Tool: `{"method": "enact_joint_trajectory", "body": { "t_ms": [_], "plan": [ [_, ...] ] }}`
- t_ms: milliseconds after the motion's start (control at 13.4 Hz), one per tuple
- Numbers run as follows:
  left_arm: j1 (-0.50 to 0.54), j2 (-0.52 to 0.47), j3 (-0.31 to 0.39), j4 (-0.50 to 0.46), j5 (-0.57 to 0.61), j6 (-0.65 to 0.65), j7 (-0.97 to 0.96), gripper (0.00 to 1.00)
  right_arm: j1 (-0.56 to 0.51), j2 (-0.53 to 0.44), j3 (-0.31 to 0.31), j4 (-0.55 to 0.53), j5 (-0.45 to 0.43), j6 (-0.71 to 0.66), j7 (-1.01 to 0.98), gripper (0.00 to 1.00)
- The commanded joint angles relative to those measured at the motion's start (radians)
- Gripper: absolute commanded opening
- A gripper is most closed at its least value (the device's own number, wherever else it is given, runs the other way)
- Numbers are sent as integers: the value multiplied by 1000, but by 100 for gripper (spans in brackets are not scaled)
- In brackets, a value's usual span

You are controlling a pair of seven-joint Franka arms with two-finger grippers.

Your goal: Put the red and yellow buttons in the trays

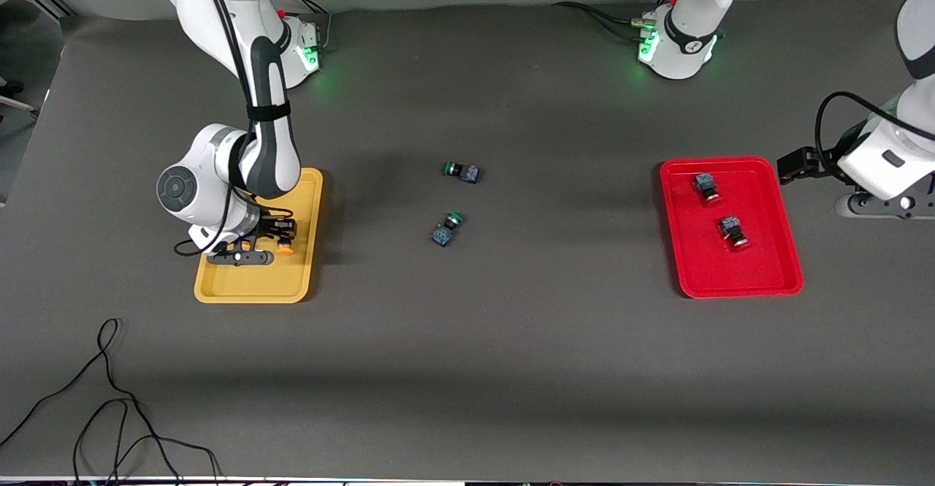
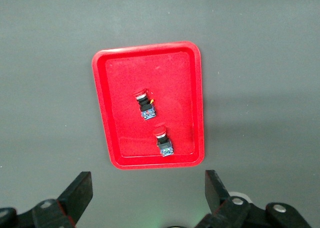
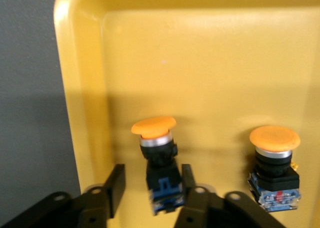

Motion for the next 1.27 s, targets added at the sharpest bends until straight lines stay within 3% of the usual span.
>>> {"method": "enact_joint_trajectory", "body": {
  "t_ms": [0,150,374,599,898,973,1198],
  "plan": [
    [-2,-100,4,-100,-13,22,-5,100,18,-17,-14,43,22,-50,28,100],
    [-28,-149,7,-154,-13,65,-5,100,21,-28,-46,109,-32,-151,95,100],
    [-268,-147,254,-142,-7,64,0,100,21,-50,-103,286,-161,-382,212,100],
    [-272,-147,263,-140,-7,53,0,100,35,-62,-171,446,-205,-585,258,100],
    [-278,-134,261,-110,-7,24,-5,100,219,-62,-399,506,-206,-696,263,100],
    [-280,-122,260,-96,-6,20,-6,100,239,-62,-424,519,-206,-707,264,100],
    [-269,-108,263,-90,1,18,-5,100,193,-82,-415,613,-260,-770,284,100]
  ]
}}
